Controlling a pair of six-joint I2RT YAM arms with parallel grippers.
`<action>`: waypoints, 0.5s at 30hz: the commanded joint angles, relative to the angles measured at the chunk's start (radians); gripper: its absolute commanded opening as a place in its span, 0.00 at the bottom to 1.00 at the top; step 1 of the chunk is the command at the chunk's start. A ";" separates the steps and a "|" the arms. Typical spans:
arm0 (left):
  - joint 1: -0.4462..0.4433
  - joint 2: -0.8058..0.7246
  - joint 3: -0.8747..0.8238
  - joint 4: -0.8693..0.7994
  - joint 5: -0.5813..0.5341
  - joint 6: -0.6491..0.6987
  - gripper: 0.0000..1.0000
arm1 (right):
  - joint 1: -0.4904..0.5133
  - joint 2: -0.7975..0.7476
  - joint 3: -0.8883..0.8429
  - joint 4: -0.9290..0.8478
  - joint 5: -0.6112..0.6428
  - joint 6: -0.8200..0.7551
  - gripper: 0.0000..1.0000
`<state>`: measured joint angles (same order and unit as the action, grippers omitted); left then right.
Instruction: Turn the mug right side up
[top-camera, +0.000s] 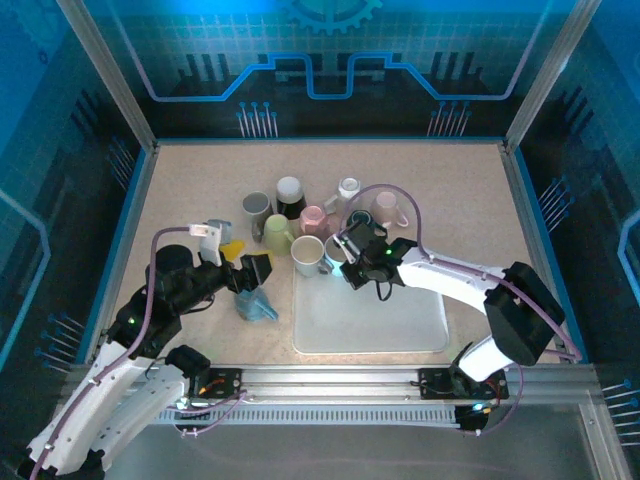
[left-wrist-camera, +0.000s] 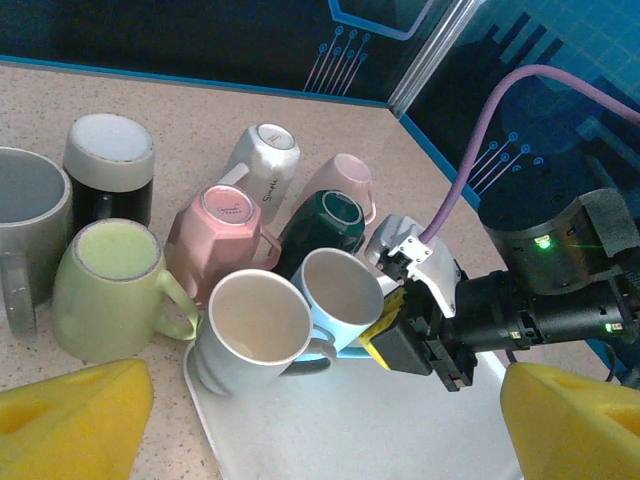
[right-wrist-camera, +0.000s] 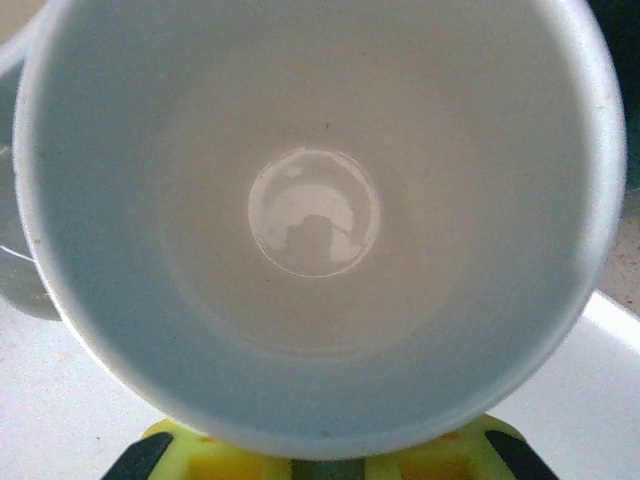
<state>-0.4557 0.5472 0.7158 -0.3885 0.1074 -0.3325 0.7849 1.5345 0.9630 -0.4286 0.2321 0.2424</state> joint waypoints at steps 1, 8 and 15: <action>-0.006 -0.010 0.010 -0.004 -0.024 0.029 0.90 | 0.008 0.047 0.011 0.034 0.030 0.023 0.06; -0.005 -0.007 0.010 -0.005 -0.028 0.027 0.91 | 0.026 -0.011 -0.031 0.058 0.041 0.042 0.22; -0.008 0.009 0.012 -0.009 -0.048 0.013 0.91 | 0.029 -0.092 -0.073 0.056 0.072 0.048 0.46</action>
<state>-0.4557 0.5499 0.7158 -0.3885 0.0887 -0.3328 0.8047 1.4960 0.9058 -0.3912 0.2638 0.2771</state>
